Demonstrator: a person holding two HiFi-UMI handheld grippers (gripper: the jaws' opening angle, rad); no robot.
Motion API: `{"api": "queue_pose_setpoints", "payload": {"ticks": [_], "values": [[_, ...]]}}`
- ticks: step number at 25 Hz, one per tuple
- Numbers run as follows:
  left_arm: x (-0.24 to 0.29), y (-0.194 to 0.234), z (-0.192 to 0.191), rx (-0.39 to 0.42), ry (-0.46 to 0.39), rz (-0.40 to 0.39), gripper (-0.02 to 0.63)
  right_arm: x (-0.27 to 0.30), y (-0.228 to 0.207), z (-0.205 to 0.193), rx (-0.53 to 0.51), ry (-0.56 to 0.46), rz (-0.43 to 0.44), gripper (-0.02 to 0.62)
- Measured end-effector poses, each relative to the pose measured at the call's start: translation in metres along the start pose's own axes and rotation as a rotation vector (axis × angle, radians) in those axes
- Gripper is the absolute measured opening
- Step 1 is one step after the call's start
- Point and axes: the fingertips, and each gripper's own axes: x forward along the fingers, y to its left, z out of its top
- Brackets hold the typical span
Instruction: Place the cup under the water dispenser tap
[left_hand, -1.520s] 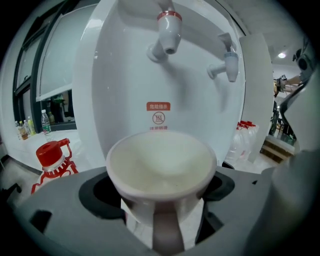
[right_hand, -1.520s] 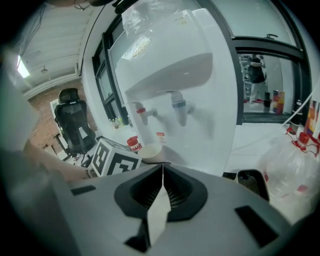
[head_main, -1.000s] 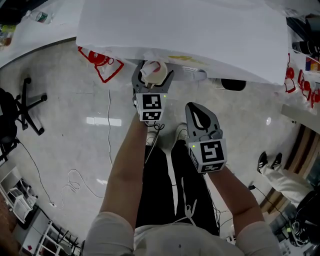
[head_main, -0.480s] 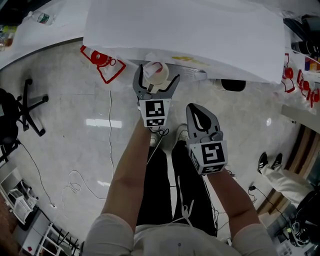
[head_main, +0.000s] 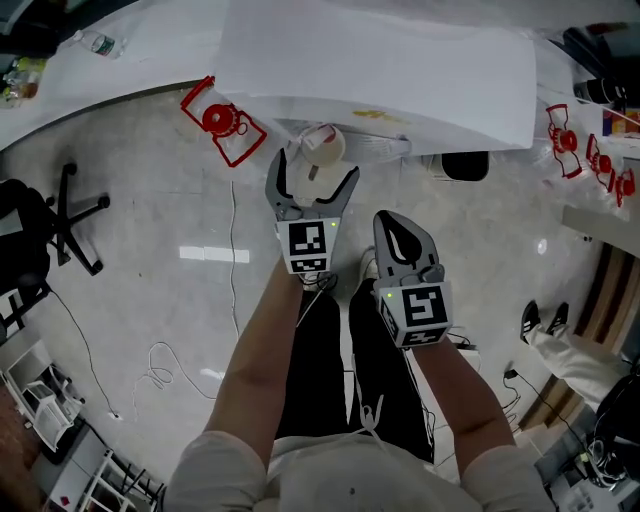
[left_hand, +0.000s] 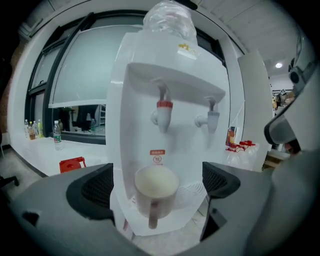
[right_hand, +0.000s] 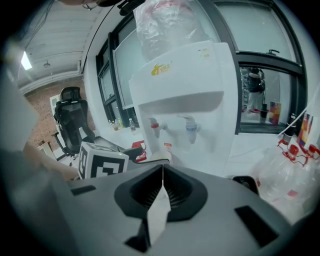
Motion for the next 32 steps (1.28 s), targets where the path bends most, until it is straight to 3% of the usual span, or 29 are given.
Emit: {"api": "queue_pose_setpoints", "payload": {"ticks": [4, 10, 11, 12, 14, 20, 26, 32], "values": [[-0.023, -0.006, 0.017, 0.039, 0.035, -0.035, 0.529, -0.014, 0.009, 0.018, 0.002, -0.014, -0.016, 0.029], [-0.062, -0.016, 0.051, 0.026, 0.100, -0.113, 0.509, -0.036, 0.024, 0.055, -0.019, -0.042, -0.035, 0.029], [-0.070, -0.017, 0.058, 0.032, 0.106, -0.116, 0.479, -0.040, 0.027, 0.062, -0.022, -0.050, -0.038, 0.029], [-0.079, -0.016, 0.066, 0.039, 0.102, -0.104, 0.406, -0.044, 0.030, 0.070, -0.028, -0.059, -0.042, 0.029], [-0.096, -0.009, 0.087, 0.056, 0.073, -0.065, 0.215, -0.053, 0.036, 0.084, -0.041, -0.075, -0.052, 0.029], [-0.146, 0.003, 0.147, 0.049, 0.013, -0.052, 0.031, -0.081, 0.057, 0.117, -0.033, -0.110, -0.074, 0.029], [-0.199, 0.003, 0.229, 0.016, -0.098, -0.063, 0.020, -0.126, 0.075, 0.153, -0.003, -0.165, -0.107, 0.029], [-0.237, 0.005, 0.296, 0.015, -0.148, -0.087, 0.020, -0.162, 0.089, 0.202, -0.031, -0.255, -0.137, 0.029]]}}
